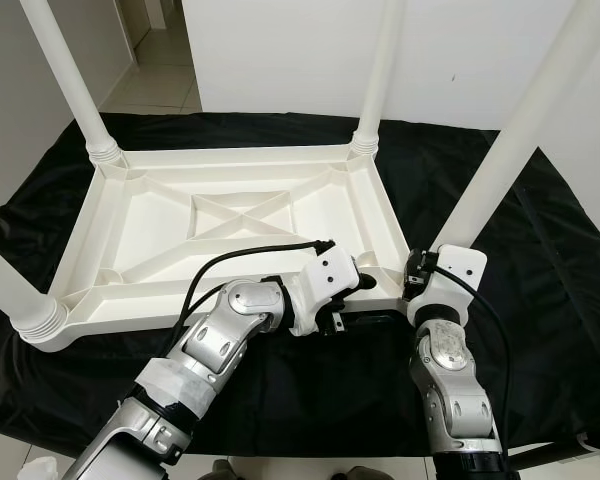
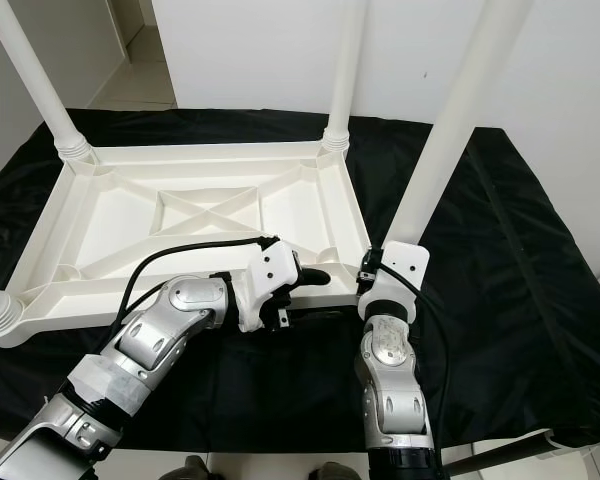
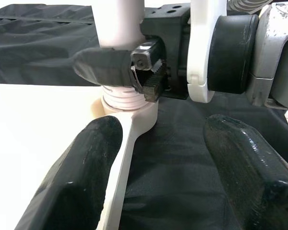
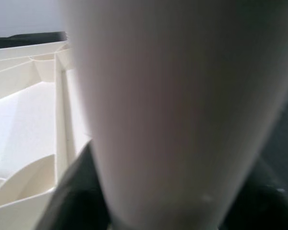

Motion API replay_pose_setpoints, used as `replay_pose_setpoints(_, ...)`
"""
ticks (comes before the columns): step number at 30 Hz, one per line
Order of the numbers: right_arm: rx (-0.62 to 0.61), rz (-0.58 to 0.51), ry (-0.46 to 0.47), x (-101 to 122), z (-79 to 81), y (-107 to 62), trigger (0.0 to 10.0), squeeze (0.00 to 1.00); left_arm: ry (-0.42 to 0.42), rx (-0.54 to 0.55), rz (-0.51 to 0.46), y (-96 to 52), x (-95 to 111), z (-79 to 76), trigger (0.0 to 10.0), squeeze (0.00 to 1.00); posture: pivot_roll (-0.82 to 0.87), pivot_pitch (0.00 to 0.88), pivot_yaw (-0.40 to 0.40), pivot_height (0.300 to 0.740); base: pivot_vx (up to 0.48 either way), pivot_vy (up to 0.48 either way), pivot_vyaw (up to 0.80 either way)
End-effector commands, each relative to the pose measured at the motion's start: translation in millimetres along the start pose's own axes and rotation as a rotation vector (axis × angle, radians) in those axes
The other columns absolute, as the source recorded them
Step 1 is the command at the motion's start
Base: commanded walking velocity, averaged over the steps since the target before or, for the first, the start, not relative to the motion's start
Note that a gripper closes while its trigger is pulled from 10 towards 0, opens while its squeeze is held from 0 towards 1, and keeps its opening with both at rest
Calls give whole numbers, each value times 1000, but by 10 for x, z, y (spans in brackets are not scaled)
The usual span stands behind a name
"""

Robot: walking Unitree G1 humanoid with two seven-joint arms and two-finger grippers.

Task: Building children table

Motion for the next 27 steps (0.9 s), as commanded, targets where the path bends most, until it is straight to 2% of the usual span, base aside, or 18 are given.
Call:
replay_pose_setpoints(1,-26,47,45,-122,-21,-40,10000,1000,16,-30,8,7,-4,-19,10000,0,-65,0,4,740,0,0,0)
replay_pose_setpoints(2,22,52,74,-136,3,-52,10000,1000,16,-31,7,6,1,-18,10000,0,-66,0,5,740,0,0,0)
replay_pose_setpoints(4,22,52,74,-136,3,-52,10000,1000,16,-31,7,6,1,-18,10000,0,-66,0,5,740,0,0,0)
replay_pose_setpoints(5,89,56,98,-154,-15,-73,10000,1000,16,-33,3,7,11,-22,10000,0,-66,0,5,740,0,0,0)
replay_pose_setpoints(9,98,61,104,-163,-31,-79,10000,1000,16,-33,2,7,13,-23,10000,0,-66,0,5,740,0,0,0)
replay_pose_setpoints(10,142,53,90,-145,-42,-87,10000,0,17,-34,2,7,13,-27,10000,0,-68,0,5,740,0,0,0)
replay_pose_setpoints(11,188,42,73,-122,-42,-96,10000,0,18,-35,2,7,13,-29,10000,0,-69,0,6,740,0,0,0)
replay_pose_setpoints(14,220,33,59,-103,-38,-103,10000,0,18,-35,1,8,14,-31,10000,0,-70,0,6,740,0,0,0)
replay_pose_setpoints(15,286,18,17,-62,-56,-91,10000,0,19,-39,1,12,16,-35,10000,0,-73,0,8,740,0,0,0)
replay_pose_setpoints(16,286,18,17,-62,-56,-91,10000,0,19,-39,1,12,16,-35,10000,0,-73,0,8,740,0,0,0)
replay_pose_setpoints(18,383,5,-65,-8,-88,-55,10000,0,17,-52,-2,18,21,-53,10000,0,-73,0,9,740,0,0,0)
replay_pose_setpoints(21,383,5,-65,-8,-88,-55,10000,0,17,-52,-2,18,21,-53,10000,0,-73,0,9,740,0,0,0)
replay_pose_setpoints(22,435,10,-98,3,-90,-22,10000,0,16,-65,-2,18,19,-77,10000,0,-77,0,13,740,0,0,0)
replay_pose_setpoints(23,435,10,-98,3,-90,-22,10000,0,16,-65,-2,18,19,-77,10000,0,-77,0,13,740,0,0,0)
replay_pose_setpoints(27,585,31,-170,-25,0,83,10000,0,16,-84,-5,13,30,-108,10000,0,-70,0,15,740,0,0,0)
Point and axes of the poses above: a point about 5 cm out from each wrist's last joint towards the gripper, its own y axis pointing out of the wrist towards the gripper, its own x axis along the axis of the wrist's last joint, z = x × y, the point moved 6 cm from there along y, pointing out of the wrist towards the gripper, and after that the axes turned 5 degrees about y, right-handed, at the moved point
